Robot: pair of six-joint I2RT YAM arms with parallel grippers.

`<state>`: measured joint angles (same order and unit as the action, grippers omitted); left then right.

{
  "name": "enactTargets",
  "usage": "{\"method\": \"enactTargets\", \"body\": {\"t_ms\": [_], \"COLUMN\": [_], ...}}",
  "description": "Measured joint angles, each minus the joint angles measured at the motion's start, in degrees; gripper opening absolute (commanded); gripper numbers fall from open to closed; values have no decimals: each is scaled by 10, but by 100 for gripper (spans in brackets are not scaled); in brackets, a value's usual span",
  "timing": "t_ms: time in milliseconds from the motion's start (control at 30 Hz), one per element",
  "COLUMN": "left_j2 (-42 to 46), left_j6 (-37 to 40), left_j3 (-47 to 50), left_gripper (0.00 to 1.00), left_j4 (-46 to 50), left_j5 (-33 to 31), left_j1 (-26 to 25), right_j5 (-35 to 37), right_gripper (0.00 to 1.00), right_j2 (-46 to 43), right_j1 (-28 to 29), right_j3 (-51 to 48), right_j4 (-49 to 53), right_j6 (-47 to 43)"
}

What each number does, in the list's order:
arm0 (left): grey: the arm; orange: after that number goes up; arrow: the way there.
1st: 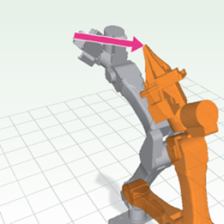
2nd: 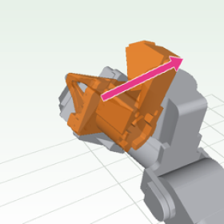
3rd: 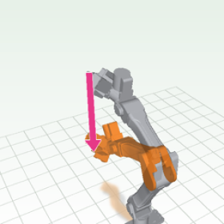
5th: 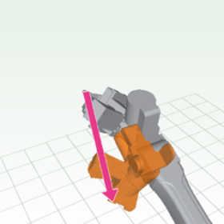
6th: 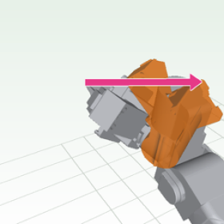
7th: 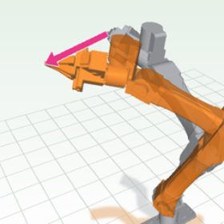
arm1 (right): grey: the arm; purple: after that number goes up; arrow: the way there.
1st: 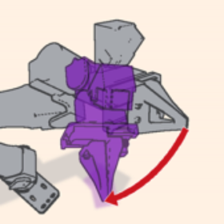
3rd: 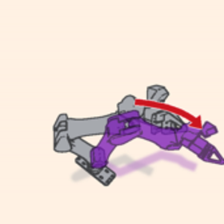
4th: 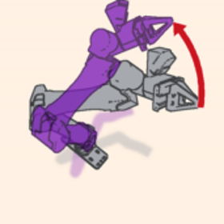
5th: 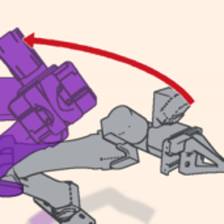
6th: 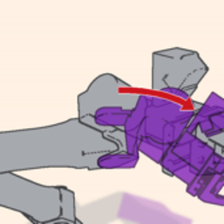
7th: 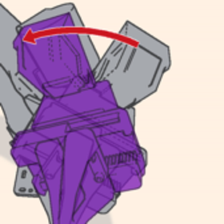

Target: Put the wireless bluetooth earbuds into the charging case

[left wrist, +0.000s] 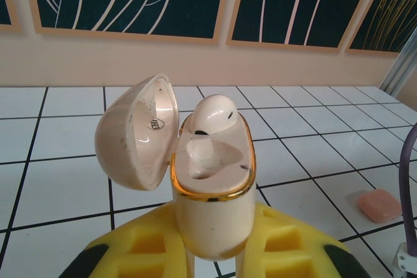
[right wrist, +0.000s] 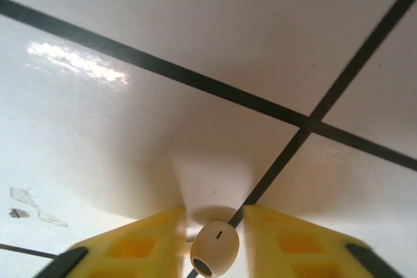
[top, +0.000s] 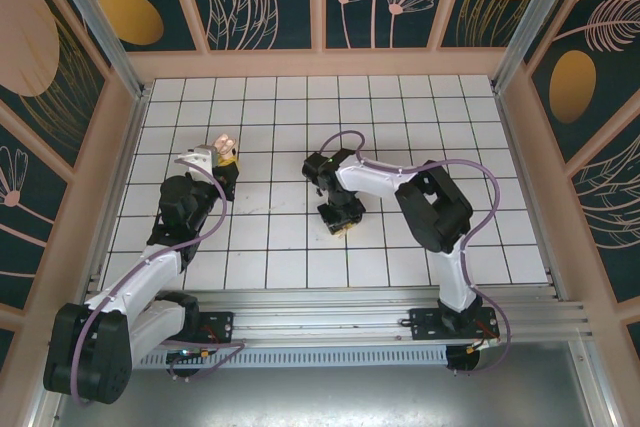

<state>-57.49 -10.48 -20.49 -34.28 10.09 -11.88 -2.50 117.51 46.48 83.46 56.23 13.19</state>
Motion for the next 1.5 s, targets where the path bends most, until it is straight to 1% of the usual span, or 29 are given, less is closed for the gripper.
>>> {"method": "enactTargets", "body": {"t_ms": [100, 233, 333, 400, 567, 700, 833, 967, 1167, 1500], "left_j2": [0, 2, 3, 3, 3, 3, 5, 7, 8, 8], "left_j6": [0, 3, 4, 4, 4, 4, 4, 4, 4, 4], "left_j3": [0, 0, 0, 0, 0, 0, 0, 0, 0, 0], "left_gripper": [4, 5, 4, 4, 4, 4, 4, 4, 4, 4], "left_j4": [2, 4, 5, 5, 5, 5, 5, 5, 5, 5], "left_j5": [0, 0, 0, 0, 0, 2, 4, 4, 4, 4], "left_j1": [0, 0, 0, 0, 0, 0, 0, 0, 0, 0], "right_j5": [0, -7, -10, -17, -40, -56, -72, -81, -84, -86], "right_gripper": [42, 42, 42, 41, 40, 40, 38, 37, 34, 33], "right_j2": [0, -17, -53, -90, -179, -187, -173, -148, -129, -118], "right_j1": [0, 0, -3, -11, -25, -26, -26, -26, -27, -30], "right_j3": [10, 11, 7, -9, -81, -111, -128, -130, -131, -140], "right_j4": [-2, -10, -14, -21, -49, -69, -87, -101, -117, -125], "right_j6": [6, 52, 138, 214, 387, 458, 488, 496, 500, 500]}}
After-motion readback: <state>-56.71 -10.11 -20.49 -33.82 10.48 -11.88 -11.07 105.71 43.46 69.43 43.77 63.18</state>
